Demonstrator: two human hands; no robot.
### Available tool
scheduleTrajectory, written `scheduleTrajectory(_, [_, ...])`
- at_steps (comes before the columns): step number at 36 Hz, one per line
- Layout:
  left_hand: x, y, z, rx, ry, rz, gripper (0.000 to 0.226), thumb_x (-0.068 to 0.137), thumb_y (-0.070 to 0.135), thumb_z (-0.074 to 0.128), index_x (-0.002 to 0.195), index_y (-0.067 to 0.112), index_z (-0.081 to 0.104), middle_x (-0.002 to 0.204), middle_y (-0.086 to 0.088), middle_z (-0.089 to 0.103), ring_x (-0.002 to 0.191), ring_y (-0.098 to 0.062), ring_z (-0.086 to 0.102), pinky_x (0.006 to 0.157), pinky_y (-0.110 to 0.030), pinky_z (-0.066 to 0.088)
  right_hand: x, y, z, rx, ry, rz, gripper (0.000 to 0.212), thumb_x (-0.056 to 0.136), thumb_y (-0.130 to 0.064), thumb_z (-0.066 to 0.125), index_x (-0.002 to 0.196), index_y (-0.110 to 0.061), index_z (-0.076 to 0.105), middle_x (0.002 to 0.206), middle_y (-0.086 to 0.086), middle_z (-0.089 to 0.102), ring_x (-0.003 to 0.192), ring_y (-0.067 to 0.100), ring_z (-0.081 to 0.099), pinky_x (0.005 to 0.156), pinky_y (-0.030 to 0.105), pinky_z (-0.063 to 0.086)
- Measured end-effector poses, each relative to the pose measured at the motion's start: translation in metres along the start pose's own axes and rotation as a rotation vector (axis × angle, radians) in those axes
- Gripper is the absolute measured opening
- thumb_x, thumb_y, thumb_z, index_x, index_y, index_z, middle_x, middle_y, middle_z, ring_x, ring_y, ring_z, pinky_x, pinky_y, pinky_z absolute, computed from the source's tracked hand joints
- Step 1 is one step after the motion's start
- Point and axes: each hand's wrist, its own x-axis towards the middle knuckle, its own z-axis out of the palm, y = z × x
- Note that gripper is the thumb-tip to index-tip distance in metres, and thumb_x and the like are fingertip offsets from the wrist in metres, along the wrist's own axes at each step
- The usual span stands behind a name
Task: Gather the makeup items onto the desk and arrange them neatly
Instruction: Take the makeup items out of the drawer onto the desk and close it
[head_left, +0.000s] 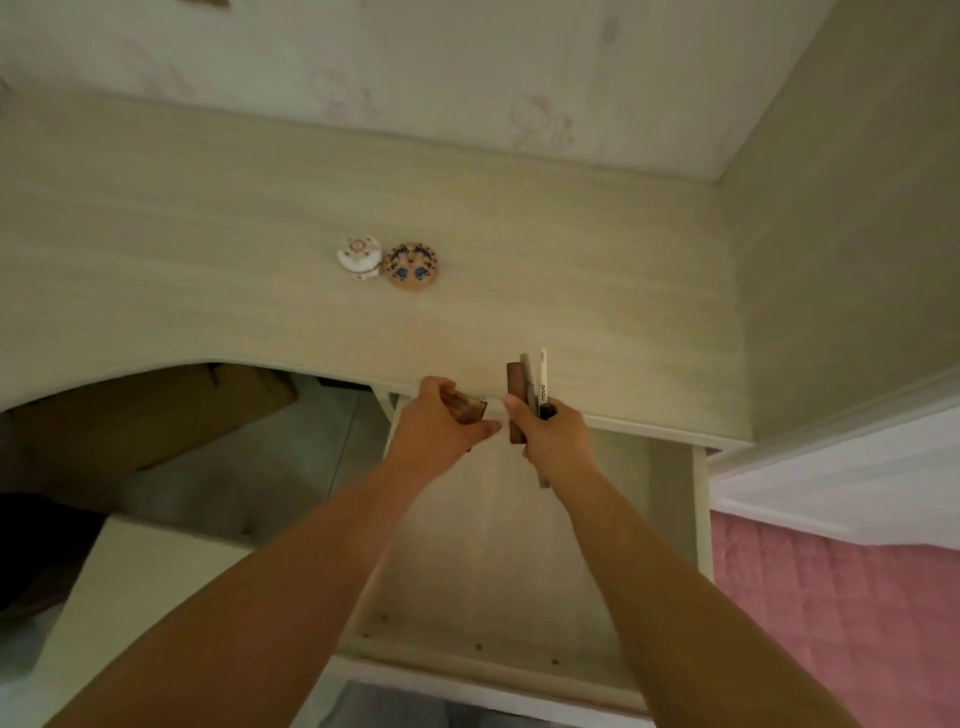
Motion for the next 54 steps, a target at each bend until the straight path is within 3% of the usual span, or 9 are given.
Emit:
scheduleTrajectory(7, [0.067,0.015,-0.047,0.204,0.124,0.104,0.074,0.067,0.036,0.081,0.127,0.015,0.045,0.121,-0.007,0.043,0.103,-0.021,0.053,0.082,-0.023,0.040,0.064,-0.052,0.035,-0.220,0.000,-0.070,0.041,0.084,-0.050,0.061,0.063,-0.018,0.047,0.063,0.001,0.055,0.064,0.024,0.057,0.058,0.029,0.044])
scheduleTrajectory(14, [0.115,-0.021,-0.088,0.417,0.100,0.069,0.080,0.073,0.033,0.076,0.140,0.018,0.035,0.129,-0.008,0.035,0.114,-0.026,0.049,0.095,-0.035,0.044,0.106,-0.069,0.078,-0.694,-0.097,-0.178,0.044,0.089,-0.057,0.047,0.066,-0.021,0.038,0.067,-0.003,0.047,0.071,0.022,0.051,0.053,0.028,0.032])
scheduleTrajectory(22, [0.148,-0.043,-0.113,0.604,0.173,0.230,0.087,0.073,0.053,0.070,0.144,0.020,0.033,0.132,-0.003,0.046,0.124,-0.024,0.035,0.099,-0.035,0.037,0.138,-0.091,0.105,-1.112,-0.008,-0.544,0.042,0.095,-0.048,0.041,0.122,-0.018,0.048,0.114,0.004,0.054,0.105,0.024,0.051,0.074,0.032,0.041])
scheduleTrajectory(25, [0.154,-0.048,-0.114,0.550,0.219,0.234,0.082,0.073,0.052,0.070,0.141,0.020,0.036,0.133,-0.002,0.049,0.123,-0.024,0.039,0.097,-0.035,0.036,0.152,-0.088,0.115,-1.206,0.094,-0.630,0.036,0.094,-0.036,0.050,0.123,-0.014,0.051,0.116,0.008,0.053,0.103,0.028,0.049,0.080,0.037,0.042])
scheduleTrajectory(29, [0.160,-0.057,-0.109,0.436,0.308,0.254,0.074,0.073,0.046,0.072,0.134,0.015,0.045,0.133,-0.004,0.050,0.122,-0.025,0.042,0.097,-0.037,0.037,0.156,-0.076,0.129,-1.149,0.317,-0.694,0.032,0.071,-0.028,0.078,0.098,-0.015,0.066,0.091,0.006,0.062,0.078,0.028,0.058,0.064,0.036,0.048])
scheduleTrajectory(35, [0.166,-0.065,-0.105,0.492,0.368,0.321,0.069,0.075,0.059,0.054,0.128,0.016,0.049,0.127,-0.006,0.050,0.116,-0.026,0.045,0.094,-0.040,0.038,0.149,-0.069,0.137,-1.108,0.289,-0.636,0.056,0.083,-0.055,0.042,0.117,-0.013,0.057,0.113,0.006,0.058,0.098,0.027,0.056,0.083,0.039,0.047])
scheduleTrajectory(38, [0.169,-0.062,-0.105,0.517,0.368,0.349,0.062,0.074,0.051,0.059,0.126,0.018,0.050,0.126,-0.005,0.050,0.116,-0.026,0.043,0.093,-0.038,0.037,0.153,-0.076,0.137,-1.144,0.240,-0.618,0.062,0.086,-0.053,0.026,0.124,-0.011,0.053,0.121,0.008,0.054,0.107,0.029,0.051,0.090,0.041,0.043])
scheduleTrajectory(46, [0.176,-0.054,-0.099,0.438,0.365,0.365,0.059,0.073,0.031,0.068,0.126,0.015,0.049,0.126,-0.008,0.043,0.114,-0.026,0.041,0.093,-0.036,0.039,0.156,-0.088,0.145,-1.151,0.186,-0.552,0.057,0.096,-0.048,0.031,0.137,-0.009,0.035,0.138,0.010,0.036,0.121,0.030,0.035,0.100,0.040,0.030])
scheduleTrajectory(54, [0.173,-0.048,-0.091,0.236,0.409,0.320,0.070,0.070,0.023,0.075,0.130,0.007,0.044,0.126,-0.016,0.040,0.114,-0.029,0.041,0.095,-0.036,0.044,0.148,-0.084,0.138,-0.935,0.232,-0.574,0.066,0.086,-0.056,0.031,0.128,-0.008,0.049,0.127,0.010,0.052,0.119,0.029,0.047,0.101,0.041,0.038])
